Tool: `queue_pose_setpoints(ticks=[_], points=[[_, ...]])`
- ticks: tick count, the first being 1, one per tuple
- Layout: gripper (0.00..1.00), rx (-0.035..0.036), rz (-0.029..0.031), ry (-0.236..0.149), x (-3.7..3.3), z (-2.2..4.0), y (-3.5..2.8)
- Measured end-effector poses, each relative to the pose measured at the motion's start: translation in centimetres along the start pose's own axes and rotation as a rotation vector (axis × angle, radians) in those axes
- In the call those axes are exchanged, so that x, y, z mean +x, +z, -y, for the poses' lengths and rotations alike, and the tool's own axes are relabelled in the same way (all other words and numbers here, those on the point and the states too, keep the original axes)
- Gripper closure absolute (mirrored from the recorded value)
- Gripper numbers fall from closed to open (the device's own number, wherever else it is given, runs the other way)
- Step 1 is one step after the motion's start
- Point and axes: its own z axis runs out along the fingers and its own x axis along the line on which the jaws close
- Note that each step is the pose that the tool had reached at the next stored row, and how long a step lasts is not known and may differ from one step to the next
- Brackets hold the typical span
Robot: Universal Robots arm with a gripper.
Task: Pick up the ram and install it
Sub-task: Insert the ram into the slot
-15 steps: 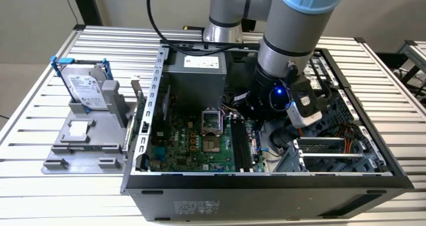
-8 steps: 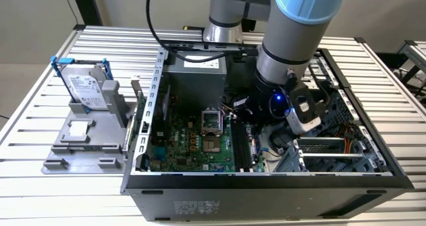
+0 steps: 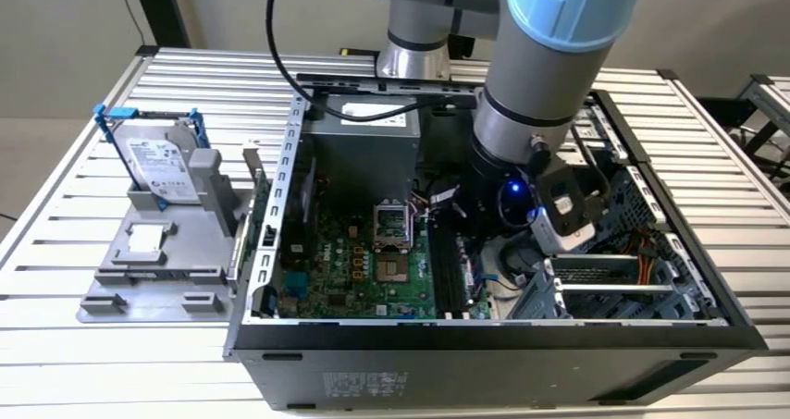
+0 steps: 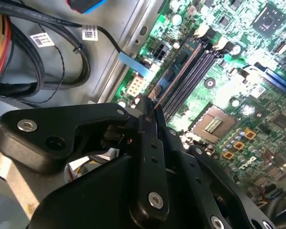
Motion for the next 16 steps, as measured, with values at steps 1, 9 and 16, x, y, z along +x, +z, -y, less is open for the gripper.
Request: queue_pose_setpoints(ticks=[1, 9, 16], points=[[1.0, -0.0002, 0.0001, 0.0, 0.07, 0.01, 0.04], [1.0, 0.0, -0.0019, -0.011, 0.25, 0.06, 0.81], [1.0, 0.0007, -0.0087, -0.016, 0.48, 0.08, 1.22]])
